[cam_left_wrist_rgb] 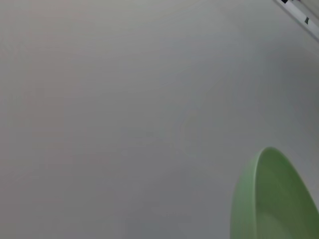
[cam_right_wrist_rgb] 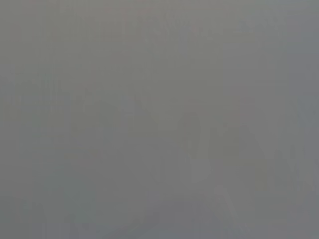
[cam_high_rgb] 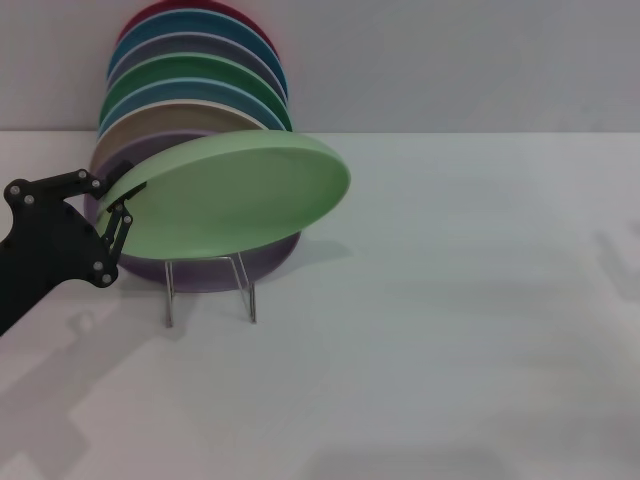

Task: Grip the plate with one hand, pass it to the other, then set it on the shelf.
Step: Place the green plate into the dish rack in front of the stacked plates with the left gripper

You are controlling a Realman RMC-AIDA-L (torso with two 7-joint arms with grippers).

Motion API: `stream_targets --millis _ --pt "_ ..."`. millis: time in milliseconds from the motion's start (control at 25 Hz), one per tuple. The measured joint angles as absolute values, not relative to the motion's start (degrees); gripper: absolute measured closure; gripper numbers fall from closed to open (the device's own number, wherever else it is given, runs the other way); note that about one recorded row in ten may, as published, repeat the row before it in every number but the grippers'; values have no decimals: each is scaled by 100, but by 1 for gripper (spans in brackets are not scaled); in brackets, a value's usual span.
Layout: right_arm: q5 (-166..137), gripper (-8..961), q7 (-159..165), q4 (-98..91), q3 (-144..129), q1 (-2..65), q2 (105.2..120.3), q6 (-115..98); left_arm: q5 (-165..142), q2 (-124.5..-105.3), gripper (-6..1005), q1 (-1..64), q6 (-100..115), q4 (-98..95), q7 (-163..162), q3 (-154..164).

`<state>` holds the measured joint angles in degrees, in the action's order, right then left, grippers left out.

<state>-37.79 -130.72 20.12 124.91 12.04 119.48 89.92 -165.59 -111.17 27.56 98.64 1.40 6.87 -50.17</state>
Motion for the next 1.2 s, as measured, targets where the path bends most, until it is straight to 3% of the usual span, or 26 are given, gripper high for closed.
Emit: stream_targets --millis 920,1200 --pt "-3779 333 -13080 2003 12418 1196 11944 9080 -16551 -11099 847 2781 9554 61 452 -4846" --pt "-3779 333 -13066 2003 12416 1195 11944 9130 -16536 -11196 843 2799 9291 81 564 -4874"
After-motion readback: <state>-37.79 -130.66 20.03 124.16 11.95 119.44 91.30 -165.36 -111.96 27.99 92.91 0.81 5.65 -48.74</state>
